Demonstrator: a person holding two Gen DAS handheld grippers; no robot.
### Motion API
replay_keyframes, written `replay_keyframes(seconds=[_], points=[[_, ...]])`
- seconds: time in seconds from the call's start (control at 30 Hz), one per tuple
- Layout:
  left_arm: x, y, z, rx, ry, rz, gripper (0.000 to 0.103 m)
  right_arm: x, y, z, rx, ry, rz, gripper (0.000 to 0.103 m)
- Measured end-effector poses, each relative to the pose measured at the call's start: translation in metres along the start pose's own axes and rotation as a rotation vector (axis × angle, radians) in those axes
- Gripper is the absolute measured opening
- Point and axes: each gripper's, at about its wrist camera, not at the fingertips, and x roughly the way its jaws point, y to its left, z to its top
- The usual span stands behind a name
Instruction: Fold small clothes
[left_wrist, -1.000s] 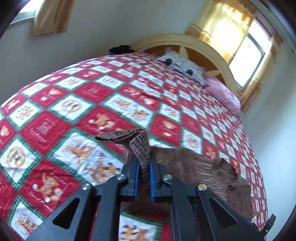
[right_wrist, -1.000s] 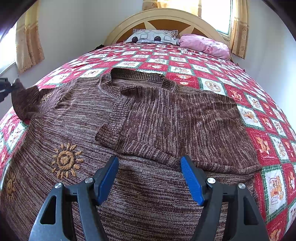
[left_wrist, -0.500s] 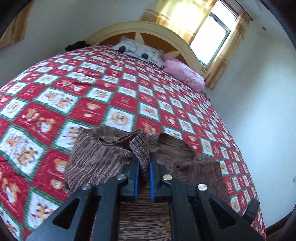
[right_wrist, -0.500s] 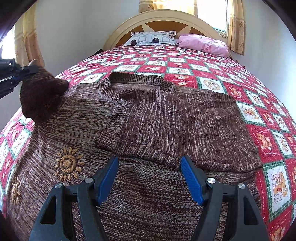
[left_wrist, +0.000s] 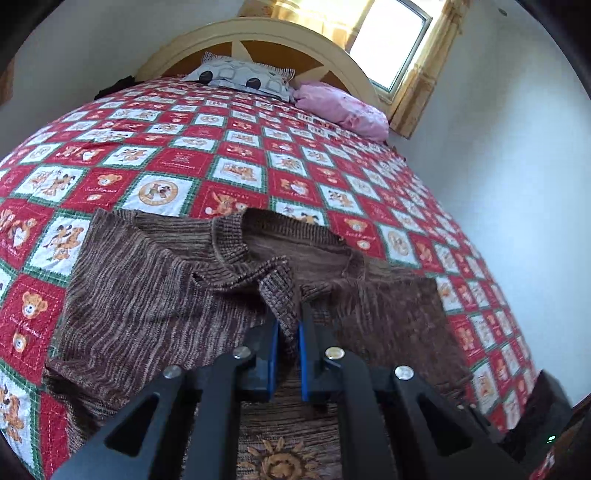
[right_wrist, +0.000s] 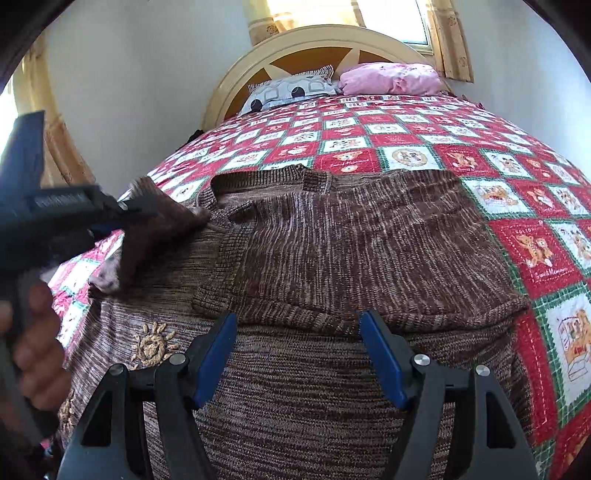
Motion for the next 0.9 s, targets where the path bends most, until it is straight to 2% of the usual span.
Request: replay_keyframes(seconds=[0.07, 0.1, 0.17, 0.2, 0.23, 0.27, 0.3, 0.33, 0.4, 0.43, 0.5, 0.53, 0.63, 0.7, 0.8, 0.9], points=[[0.0, -0.003, -0.004, 0.023, 0.018, -0.005, 0.011, 0.001, 0.0, 0.0, 0.003, 0.001, 0.003, 0.071], [-0.001, -0.006, -0.006, 0.042, 0.021, -0.007, 0.016, 0.0, -0.001, 0.0, 0.006, -0.001, 0.006, 0.071], [-0.009, -0.016, -0.011, 0.115, 0.009, -0.016, 0.018, -0.001, -0.003, -0.001, 0.013, -0.003, 0.013, 0.071], [-0.019, -0.022, -0.015, 0.172, -0.01, -0.009, 0.023, -0.001, -0.003, -0.001, 0.018, -0.004, 0.018, 0.071], [-0.026, -0.024, -0.017, 0.206, -0.027, 0.007, 0.04, -0.001, -0.004, -0.001, 0.02, -0.005, 0.02, 0.071], [-0.038, -0.024, -0.022, 0.249, -0.06, 0.035, 0.049, -0.002, -0.005, -0.001, 0.024, -0.006, 0.024, 0.071], [-0.047, -0.02, -0.024, 0.27, -0.089, 0.064, 0.073, -0.002, -0.005, -0.001, 0.027, -0.007, 0.027, 0.071], [-0.056, -0.012, -0.027, 0.282, -0.123, 0.118, 0.091, -0.002, -0.006, -0.001, 0.031, -0.008, 0.03, 0.071], [-0.065, 0.013, -0.034, 0.304, -0.171, 0.301, 0.093, -0.002, -0.007, -0.001, 0.035, -0.009, 0.033, 0.071], [-0.063, 0.021, -0.035, 0.316, -0.162, 0.369, 0.093, -0.002, -0.007, -0.001, 0.035, -0.009, 0.033, 0.071], [-0.053, 0.054, -0.039, 0.326, -0.103, 0.573, 0.093, -0.002, -0.007, -0.001, 0.034, -0.008, 0.031, 0.071], [-0.051, 0.065, -0.04, 0.312, -0.081, 0.597, 0.093, -0.002, -0.007, -0.001, 0.033, -0.007, 0.03, 0.071], [-0.044, 0.098, -0.041, 0.214, 0.001, 0.546, 0.093, -0.001, -0.006, -0.001, 0.027, 0.0, 0.022, 0.071], [-0.045, 0.105, -0.04, 0.177, 0.004, 0.51, 0.094, -0.002, -0.004, -0.001, 0.018, -0.002, 0.014, 0.071], [-0.042, 0.11, -0.042, 0.145, 0.013, 0.514, 0.102, -0.009, 0.001, 0.003, 0.005, -0.018, 0.01, 0.071], [-0.045, 0.116, -0.044, 0.116, 0.015, 0.479, 0.103, -0.012, 0.024, 0.02, -0.036, -0.006, -0.003, 0.071]])
